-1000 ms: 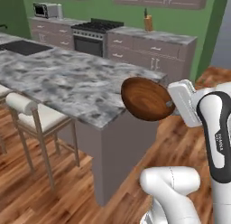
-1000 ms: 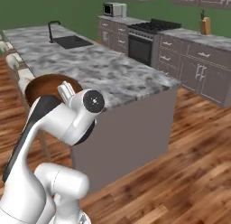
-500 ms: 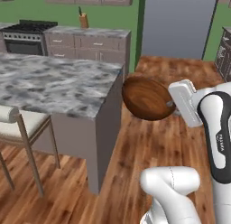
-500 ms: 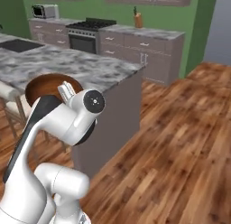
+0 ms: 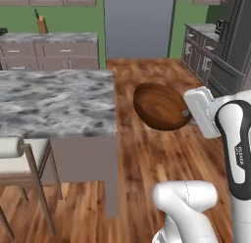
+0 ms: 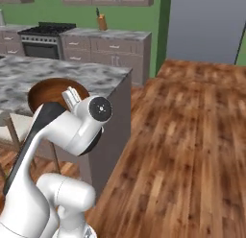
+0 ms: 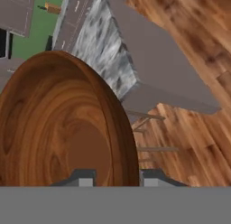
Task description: Pick up the bowls from the cabinet and place each bowl in front of a stool on the dining counter.
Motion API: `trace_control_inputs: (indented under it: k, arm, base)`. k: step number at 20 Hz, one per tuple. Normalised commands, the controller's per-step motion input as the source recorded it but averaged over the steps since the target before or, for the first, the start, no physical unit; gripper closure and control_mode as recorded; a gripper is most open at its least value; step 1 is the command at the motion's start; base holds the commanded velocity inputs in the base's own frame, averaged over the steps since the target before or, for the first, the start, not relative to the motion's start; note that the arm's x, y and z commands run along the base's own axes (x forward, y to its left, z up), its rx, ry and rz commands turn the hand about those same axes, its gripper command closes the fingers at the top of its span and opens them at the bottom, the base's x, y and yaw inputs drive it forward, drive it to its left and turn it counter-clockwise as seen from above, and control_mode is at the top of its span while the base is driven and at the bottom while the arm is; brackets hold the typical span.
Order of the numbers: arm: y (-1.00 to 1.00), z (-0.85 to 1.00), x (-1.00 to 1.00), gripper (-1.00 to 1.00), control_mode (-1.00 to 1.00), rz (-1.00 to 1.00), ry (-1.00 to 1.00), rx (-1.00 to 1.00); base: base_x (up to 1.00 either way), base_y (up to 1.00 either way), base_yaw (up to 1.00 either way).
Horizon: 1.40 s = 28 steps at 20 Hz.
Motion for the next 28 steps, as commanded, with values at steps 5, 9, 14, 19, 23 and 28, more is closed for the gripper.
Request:
trace_control_inputs:
  k: [5, 9, 14, 19, 23, 28]
  arm:
    - [0.0, 0.0, 0.0, 1.0, 1.0, 0.0, 0.0, 0.0]
    - [0.0, 0.0, 0.0, 1.0, 1.0, 0.0, 0.0, 0.0]
    - [0.0, 0.0, 0.0, 1.0, 1.0, 0.0, 0.0, 0.0]
    - [0.0, 0.0, 0.0, 1.0, 1.0, 0.0, 0.0, 0.0]
    - [0.0, 0.0, 0.0, 1.0, 1.0, 0.0, 0.0, 0.0]
    - [0.0, 0.0, 0.0, 1.0, 1.0, 0.0, 0.0, 0.0]
  base:
    - [-0.2, 1.0, -0.45]
    - [-0.11, 1.0, -0.28]
    - [0.0, 1.0, -0.04]
    - [0.01, 0.92, 0.0]
    - [0.28, 0.89, -0.01]
    - [0.46, 0.5, 0.0]
